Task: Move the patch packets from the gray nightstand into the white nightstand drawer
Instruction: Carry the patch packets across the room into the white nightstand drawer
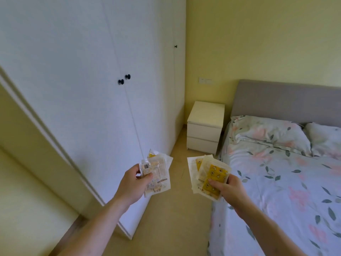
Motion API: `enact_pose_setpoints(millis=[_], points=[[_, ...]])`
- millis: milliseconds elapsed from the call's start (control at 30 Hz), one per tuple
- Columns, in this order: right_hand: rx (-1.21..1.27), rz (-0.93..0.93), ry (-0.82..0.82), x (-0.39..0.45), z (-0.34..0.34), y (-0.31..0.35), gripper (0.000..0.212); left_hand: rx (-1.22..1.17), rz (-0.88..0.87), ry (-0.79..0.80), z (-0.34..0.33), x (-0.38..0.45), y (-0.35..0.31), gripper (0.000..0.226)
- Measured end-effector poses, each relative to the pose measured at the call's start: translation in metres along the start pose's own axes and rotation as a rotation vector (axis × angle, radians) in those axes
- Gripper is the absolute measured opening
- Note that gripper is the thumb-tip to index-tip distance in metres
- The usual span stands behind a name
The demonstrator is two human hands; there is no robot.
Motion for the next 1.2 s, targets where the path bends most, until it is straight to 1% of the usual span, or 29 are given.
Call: enact_pose_setpoints(millis=[133,267,400,500,600,733,867,967,1000,1033,1100,1200], points=[[-0.010,-0.008,-0.036,0.060,0.019,0.020,0.019,0.000,-0.025,0.054,-0.020,0.090,-0.025,0.014],[-0.015,-0.038,-0.104,0.131,0.038,0.026,0.015,0.019,-0.049,0.120,-0.051,0.178,-0.037,0.014],[-0.039,-0.073,-0.160,0.215,0.042,0.040,0.012,0.054,-0.092,0.173,-0.070,0.268,-0.050,0.014],[-0.050,-0.104,-0.212,0.276,0.043,0.052,0.012,0.077,-0.079,0.202,-0.079,0.341,-0.055,0.011],[-0.080,-0.114,-0.247,0.329,0.047,0.064,0.011,0.133,-0.087,0.249,-0.098,0.414,-0.070,0.011],[-0.076,-0.147,-0.322,0.394,0.072,0.078,0.013,0.247,-0.096,0.332,-0.135,0.509,-0.094,0.017],[-0.084,-0.205,-0.355,0.456,0.101,0.079,0.011,0.350,-0.118,0.391,-0.180,0.590,-0.123,0.011],[-0.159,-0.250,-0.338,0.522,0.124,0.075,0.004,0.428,-0.124,0.422,-0.217,0.657,-0.134,0.011],[-0.188,-0.270,-0.328,0.547,0.131,0.073,0.005,0.450,-0.119,0.425,-0.229,0.680,-0.136,0.011],[-0.219,-0.286,-0.322,0.572,0.138,0.071,0.008,0.467,-0.107,0.425,-0.241,0.704,-0.137,0.011],[-0.270,-0.323,-0.309,0.625,0.152,0.066,0.005,0.511,-0.080,0.425,-0.264,0.749,-0.138,0.011],[-0.338,-0.393,-0.243,0.708,0.173,0.052,0.003,0.598,-0.022,0.413,-0.293,0.814,-0.138,0.006]])
Point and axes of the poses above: each hand's wrist, its own x-axis towards the middle knuckle, its own z-axis out of the back of the hand, y = z × x, the point moved 7 cm from there along x, towards the middle knuckle, and after that the axes turned 8 degrees about x, right-handed, at the moved point
